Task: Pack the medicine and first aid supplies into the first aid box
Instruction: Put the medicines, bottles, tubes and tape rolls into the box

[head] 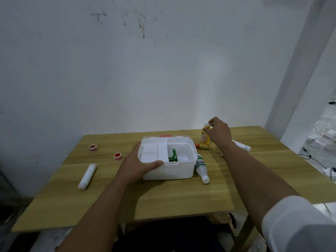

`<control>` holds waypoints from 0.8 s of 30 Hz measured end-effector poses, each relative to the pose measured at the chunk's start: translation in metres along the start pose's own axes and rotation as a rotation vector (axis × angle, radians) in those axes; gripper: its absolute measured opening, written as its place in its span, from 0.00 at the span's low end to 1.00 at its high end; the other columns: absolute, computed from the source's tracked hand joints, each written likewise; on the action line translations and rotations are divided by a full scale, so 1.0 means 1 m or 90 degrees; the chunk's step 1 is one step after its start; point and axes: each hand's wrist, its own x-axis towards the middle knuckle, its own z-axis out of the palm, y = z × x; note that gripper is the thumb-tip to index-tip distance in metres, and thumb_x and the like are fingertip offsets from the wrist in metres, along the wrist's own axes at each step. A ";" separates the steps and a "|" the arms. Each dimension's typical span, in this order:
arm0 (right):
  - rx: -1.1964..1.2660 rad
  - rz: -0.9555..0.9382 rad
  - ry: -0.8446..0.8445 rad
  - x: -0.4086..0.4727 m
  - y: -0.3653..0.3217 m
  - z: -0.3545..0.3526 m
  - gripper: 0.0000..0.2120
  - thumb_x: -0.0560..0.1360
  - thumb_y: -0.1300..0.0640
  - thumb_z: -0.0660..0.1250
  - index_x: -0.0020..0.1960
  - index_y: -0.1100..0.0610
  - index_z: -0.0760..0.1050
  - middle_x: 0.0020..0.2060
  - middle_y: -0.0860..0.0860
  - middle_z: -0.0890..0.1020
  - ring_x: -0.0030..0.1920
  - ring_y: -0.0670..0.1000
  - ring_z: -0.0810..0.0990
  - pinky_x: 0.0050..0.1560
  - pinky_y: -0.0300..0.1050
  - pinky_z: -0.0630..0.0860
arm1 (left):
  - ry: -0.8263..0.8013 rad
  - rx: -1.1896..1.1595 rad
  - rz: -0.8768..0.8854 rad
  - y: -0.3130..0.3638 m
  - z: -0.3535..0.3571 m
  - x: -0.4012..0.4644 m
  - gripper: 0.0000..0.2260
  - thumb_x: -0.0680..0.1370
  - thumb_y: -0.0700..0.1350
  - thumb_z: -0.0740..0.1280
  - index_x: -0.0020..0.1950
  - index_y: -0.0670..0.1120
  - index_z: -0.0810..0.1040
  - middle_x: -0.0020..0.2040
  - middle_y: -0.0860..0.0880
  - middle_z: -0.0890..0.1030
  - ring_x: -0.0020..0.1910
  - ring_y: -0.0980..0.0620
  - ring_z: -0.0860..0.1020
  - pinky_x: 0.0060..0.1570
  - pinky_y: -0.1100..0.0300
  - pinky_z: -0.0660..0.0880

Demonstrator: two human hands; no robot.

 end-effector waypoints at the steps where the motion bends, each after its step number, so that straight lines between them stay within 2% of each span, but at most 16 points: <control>1: 0.001 0.006 0.000 0.002 0.000 0.003 0.21 0.74 0.51 0.76 0.63 0.54 0.75 0.57 0.56 0.84 0.57 0.58 0.81 0.50 0.47 0.74 | 0.004 0.000 -0.001 0.000 0.000 0.000 0.45 0.63 0.63 0.81 0.76 0.61 0.65 0.64 0.61 0.74 0.61 0.55 0.72 0.43 0.67 0.70; 5: -0.024 0.011 -0.035 0.007 0.000 0.011 0.25 0.75 0.53 0.74 0.69 0.51 0.73 0.61 0.56 0.83 0.60 0.59 0.80 0.53 0.50 0.75 | 0.009 -0.001 -0.003 0.000 0.001 0.001 0.44 0.63 0.64 0.81 0.75 0.62 0.66 0.62 0.63 0.74 0.62 0.56 0.73 0.44 0.68 0.70; 9: -0.017 -0.010 -0.009 0.010 -0.005 0.008 0.14 0.75 0.58 0.70 0.60 0.52 0.80 0.54 0.54 0.86 0.56 0.58 0.82 0.47 0.45 0.70 | 0.011 -0.003 -0.001 -0.001 0.000 0.002 0.43 0.63 0.64 0.81 0.74 0.63 0.66 0.61 0.64 0.75 0.61 0.57 0.74 0.44 0.67 0.71; 14: 0.067 -0.080 0.010 0.012 -0.048 -0.031 0.13 0.73 0.54 0.73 0.57 0.53 0.83 0.50 0.54 0.87 0.51 0.55 0.84 0.50 0.46 0.79 | -0.006 0.017 0.001 -0.004 0.000 0.004 0.45 0.64 0.64 0.80 0.77 0.61 0.63 0.63 0.61 0.72 0.60 0.55 0.71 0.43 0.62 0.71; 16: 0.117 -0.110 -0.006 0.014 -0.074 -0.052 0.15 0.71 0.52 0.75 0.58 0.53 0.83 0.49 0.54 0.86 0.49 0.54 0.85 0.50 0.51 0.83 | -0.001 0.019 -0.007 -0.003 0.001 0.004 0.46 0.65 0.63 0.80 0.79 0.59 0.62 0.63 0.61 0.70 0.60 0.55 0.70 0.46 0.59 0.71; 17: 0.146 -0.118 -0.029 0.013 -0.087 -0.062 0.16 0.71 0.53 0.76 0.58 0.54 0.83 0.50 0.54 0.85 0.50 0.54 0.85 0.47 0.53 0.85 | -0.001 0.018 -0.012 -0.003 0.002 0.004 0.46 0.65 0.62 0.80 0.79 0.58 0.61 0.64 0.60 0.70 0.60 0.55 0.69 0.48 0.57 0.71; 19: 0.162 -0.124 -0.106 0.005 -0.109 -0.073 0.17 0.71 0.57 0.77 0.59 0.57 0.83 0.50 0.55 0.85 0.49 0.54 0.86 0.42 0.51 0.86 | -0.012 0.016 -0.011 -0.004 0.001 0.004 0.47 0.64 0.64 0.80 0.79 0.59 0.62 0.68 0.58 0.72 0.61 0.54 0.70 0.48 0.55 0.72; 22: 0.117 -0.129 -0.246 -0.016 -0.124 -0.070 0.14 0.71 0.61 0.78 0.56 0.61 0.83 0.48 0.57 0.86 0.45 0.54 0.88 0.37 0.47 0.85 | -0.013 0.015 -0.014 -0.004 0.002 0.004 0.48 0.64 0.65 0.80 0.79 0.58 0.62 0.73 0.53 0.73 0.65 0.50 0.72 0.51 0.54 0.74; 24: 0.061 -0.138 -0.303 -0.028 -0.120 -0.055 0.13 0.71 0.62 0.79 0.54 0.62 0.83 0.45 0.57 0.87 0.43 0.52 0.87 0.34 0.43 0.83 | -0.011 0.024 -0.024 -0.005 0.002 0.005 0.50 0.63 0.65 0.79 0.80 0.57 0.61 0.74 0.52 0.72 0.68 0.48 0.72 0.54 0.51 0.75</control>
